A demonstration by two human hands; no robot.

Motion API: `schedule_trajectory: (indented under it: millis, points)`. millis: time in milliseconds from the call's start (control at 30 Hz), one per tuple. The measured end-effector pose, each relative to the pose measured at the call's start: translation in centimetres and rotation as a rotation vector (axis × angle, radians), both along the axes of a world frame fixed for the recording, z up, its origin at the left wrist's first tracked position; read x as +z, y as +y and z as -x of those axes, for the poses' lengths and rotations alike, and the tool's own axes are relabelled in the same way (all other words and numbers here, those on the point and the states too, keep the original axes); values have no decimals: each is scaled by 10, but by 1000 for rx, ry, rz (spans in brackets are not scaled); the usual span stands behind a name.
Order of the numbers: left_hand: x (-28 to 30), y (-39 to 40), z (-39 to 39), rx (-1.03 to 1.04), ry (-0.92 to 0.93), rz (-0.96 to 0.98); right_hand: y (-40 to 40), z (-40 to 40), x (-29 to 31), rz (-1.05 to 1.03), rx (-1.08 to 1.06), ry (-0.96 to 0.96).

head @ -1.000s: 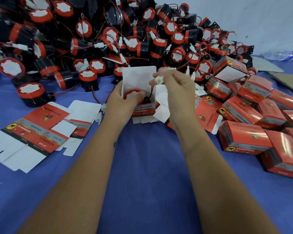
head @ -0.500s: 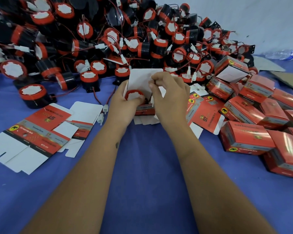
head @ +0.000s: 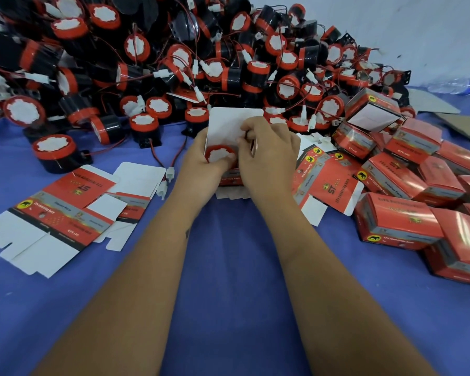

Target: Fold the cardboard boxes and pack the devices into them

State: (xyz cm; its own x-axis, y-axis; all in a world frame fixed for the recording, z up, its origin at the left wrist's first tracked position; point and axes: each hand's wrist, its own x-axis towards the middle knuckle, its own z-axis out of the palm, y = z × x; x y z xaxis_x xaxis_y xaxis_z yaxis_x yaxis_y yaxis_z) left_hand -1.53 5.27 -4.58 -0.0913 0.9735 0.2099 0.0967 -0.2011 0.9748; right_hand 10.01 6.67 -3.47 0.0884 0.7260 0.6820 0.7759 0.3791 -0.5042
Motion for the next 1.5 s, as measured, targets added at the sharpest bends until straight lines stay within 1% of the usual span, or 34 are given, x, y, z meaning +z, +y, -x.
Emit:
schedule_trajectory:
  millis: [67, 133, 233, 333, 400, 467, 533, 600, 733, 800, 833, 867, 967, 1000, 1067, 1133, 1233, 1267, 1367, 1433, 1500]
  points:
    - [0, 0, -3, 51, 8, -11, -2, -1, 0, -66, 17, -97]
    - [-1, 1, -4, 97, 17, -20, -4, -3, -1, -82, 46, -115]
    - [-1, 2, -3, 133, 15, -9, -6, -3, -1, -26, 109, -15]
    - [-3, 2, -3, 156, 20, 0, -5, -3, -1, -10, 105, 99]
    - [-4, 3, -2, 164, 20, 1, -4, -4, -1, 39, 102, 157]
    - [-4, 3, -2, 164, 25, 4, -3, -7, -2, 116, 149, 226]
    - [-4, 3, -2, 166, 34, 6, -3, -9, -2, 149, 224, 278]
    - [-3, 4, -2, 165, 47, 5, -3, -10, -2, 158, 277, 277]
    - [-3, 4, -1, 133, 72, 6, -3, -9, -5, 178, 322, 215]
    - [-3, 5, -1, 109, 74, 13, -4, -9, -5, 203, 355, 233]
    - [-2, 5, 0, 107, 56, 21, -3, -9, -5, 219, 358, 253]
    - [-2, 5, 1, 109, 1, 28, -1, -9, -6, 234, 343, 252]
    - [2, 4, 5, 60, -283, 78, 4, -9, -9, 237, 247, 97]
    - [2, 5, 6, 43, -300, 77, 5, -10, -10, 234, 237, 67]
    - [3, 8, 5, 52, -249, 93, 6, -12, -9, 256, 258, 71]
    - [2, 11, 5, 76, -170, 106, 4, -13, -9, 274, 273, 123]
    - [-2, 9, 6, 88, -112, 59, -1, -9, -6, 261, 273, 303]
    - [-4, 8, 6, 94, -71, 40, -2, -8, -5, 237, 272, 334]
    - [-7, 7, 5, 165, 74, -2, -3, -10, -2, 230, 301, 312]
    - [-7, 10, 6, 216, 72, -8, -4, -11, 0, 276, 327, 259]
    - [-8, 10, 7, 252, 69, -24, -4, -12, 0, 275, 324, 222]
